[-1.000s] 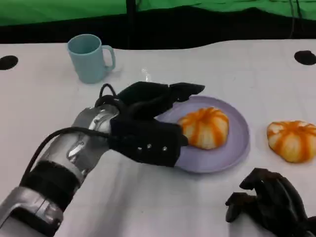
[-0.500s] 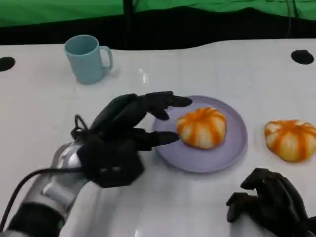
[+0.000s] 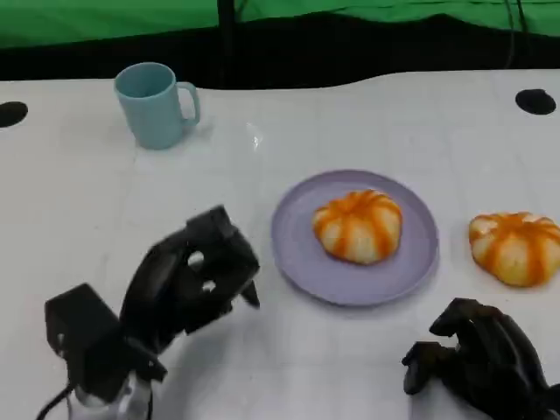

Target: Grasp the bread from the table and place it into the plate.

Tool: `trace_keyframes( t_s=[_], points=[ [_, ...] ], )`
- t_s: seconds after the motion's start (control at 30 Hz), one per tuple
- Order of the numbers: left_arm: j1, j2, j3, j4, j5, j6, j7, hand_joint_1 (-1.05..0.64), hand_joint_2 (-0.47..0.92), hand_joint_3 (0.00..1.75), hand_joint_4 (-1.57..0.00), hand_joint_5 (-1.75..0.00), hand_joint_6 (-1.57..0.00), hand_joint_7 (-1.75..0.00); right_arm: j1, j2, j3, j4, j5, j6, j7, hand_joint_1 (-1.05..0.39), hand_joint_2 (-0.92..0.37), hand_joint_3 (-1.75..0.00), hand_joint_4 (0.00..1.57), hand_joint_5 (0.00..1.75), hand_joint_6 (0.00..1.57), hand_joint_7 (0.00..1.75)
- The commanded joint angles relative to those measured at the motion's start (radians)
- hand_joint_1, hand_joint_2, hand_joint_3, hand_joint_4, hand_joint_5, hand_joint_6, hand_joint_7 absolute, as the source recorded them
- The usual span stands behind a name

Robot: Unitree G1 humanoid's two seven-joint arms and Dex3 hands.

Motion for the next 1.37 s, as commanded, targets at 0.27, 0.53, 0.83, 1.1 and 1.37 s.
trace_keyframes(
  t_s=[0.27,0.53,0.83,1.1,1.37],
  points=[
    [0.117,-0.026,0.085,-0.139,-0.171,0.191,-0.156,-0.67,0.92,0.24,-0.85,-1.75,-0.6,-1.75,0.002,-0.007,-0.001,-0.007,0.005,-0.002,0.003,-1.02,-0.72,0.0,1.57,0.7,1.57,0.33],
    [0.174,-0.021,0.118,-0.194,-0.194,0.299,-0.199,-0.64,0.92,0.2,-0.87,-1.75,-0.61,-1.75,0.007,0.001,-0.003,-0.014,0.008,-0.006,-0.001,-1.03,-0.72,0.0,1.57,0.72,1.57,0.34],
    [0.197,-0.028,0.124,-0.189,-0.185,0.318,-0.242,-0.67,0.92,0.2,-0.87,-1.75,-0.62,-1.75,0.02,-0.002,0.002,-0.03,-0.001,-0.004,-0.006,-1.03,-0.72,0.0,1.57,0.71,1.57,0.33],
    [0.189,-0.029,0.131,-0.191,-0.184,0.367,-0.238,-0.67,0.92,0.19,-0.88,-1.75,-0.63,-1.75,0.018,-0.006,-0.002,-0.031,0.01,0.008,0.005,-1.0,-0.72,0.0,1.57,0.68,1.57,0.32],
    [0.188,-0.032,0.139,-0.188,-0.17,0.365,-0.228,-0.67,0.92,0.19,-0.89,-1.75,-0.65,-1.75,0.016,-0.001,-0.004,-0.021,0.007,-0.001,0.008,-0.99,-0.72,0.0,1.57,0.67,1.57,0.29]
  ],
)
